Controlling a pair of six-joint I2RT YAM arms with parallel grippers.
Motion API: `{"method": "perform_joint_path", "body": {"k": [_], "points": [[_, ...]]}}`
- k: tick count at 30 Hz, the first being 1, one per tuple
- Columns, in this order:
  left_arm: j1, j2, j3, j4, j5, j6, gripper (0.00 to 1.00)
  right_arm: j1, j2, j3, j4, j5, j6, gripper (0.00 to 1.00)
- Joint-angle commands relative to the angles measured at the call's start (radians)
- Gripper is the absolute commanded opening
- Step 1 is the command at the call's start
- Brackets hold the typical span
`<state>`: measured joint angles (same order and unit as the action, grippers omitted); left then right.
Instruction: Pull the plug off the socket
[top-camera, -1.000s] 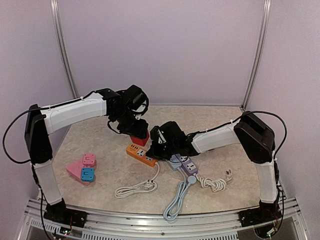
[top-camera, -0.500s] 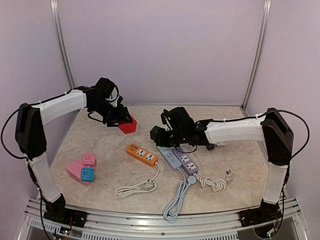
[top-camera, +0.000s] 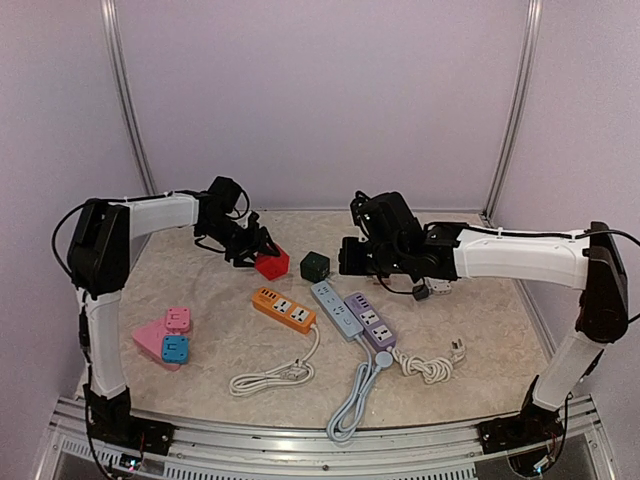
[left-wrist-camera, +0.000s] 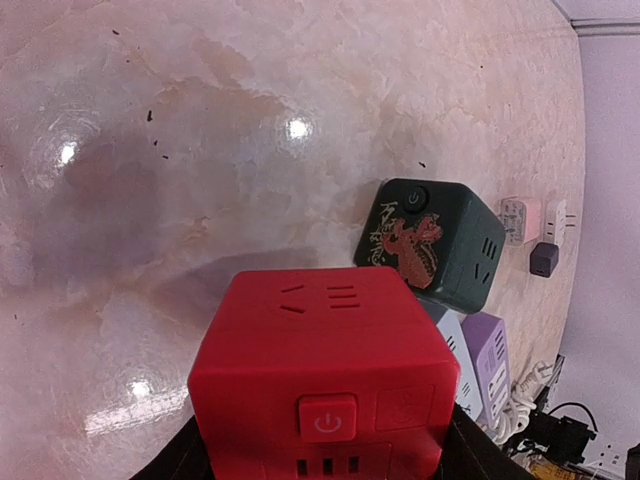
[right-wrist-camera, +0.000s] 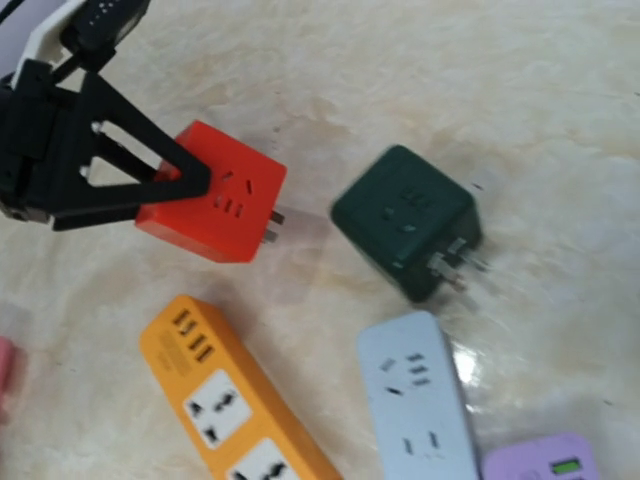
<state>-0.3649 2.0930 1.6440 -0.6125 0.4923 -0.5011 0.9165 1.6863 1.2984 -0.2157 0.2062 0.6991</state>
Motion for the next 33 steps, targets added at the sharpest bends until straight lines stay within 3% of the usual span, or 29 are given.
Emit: {"method": "perform_joint_path", "body": {"k": [1, 19, 23, 29, 33], "points": [[0.011, 0.033, 0.041, 0.062, 0.084, -0.03, 0.4, 0.007, -0.028, -0.039, -0.052, 0.042, -0.012, 0.03], [0.024, 0.125, 0.075, 0.064, 0.135, -0.039, 0.48, 0.007, -0.056, -0.078, -0.061, 0.033, 0.0, 0.04], [0.025, 0.121, 0.068, 0.049, 0.115, -0.032, 0.58, 0.007, -0.048, -0.078, -0.056, 0.027, 0.0, 0.04], [0.026, 0.099, 0.066, 0.007, 0.044, -0.008, 0.97, 0.007, -0.043, -0.082, -0.051, 0.024, 0.002, 0.05], [0.025, 0.069, 0.063, -0.023, 0.0, 0.006, 0.99, 0.006, -0.035, -0.082, -0.05, 0.025, 0.002, 0.06]]}}
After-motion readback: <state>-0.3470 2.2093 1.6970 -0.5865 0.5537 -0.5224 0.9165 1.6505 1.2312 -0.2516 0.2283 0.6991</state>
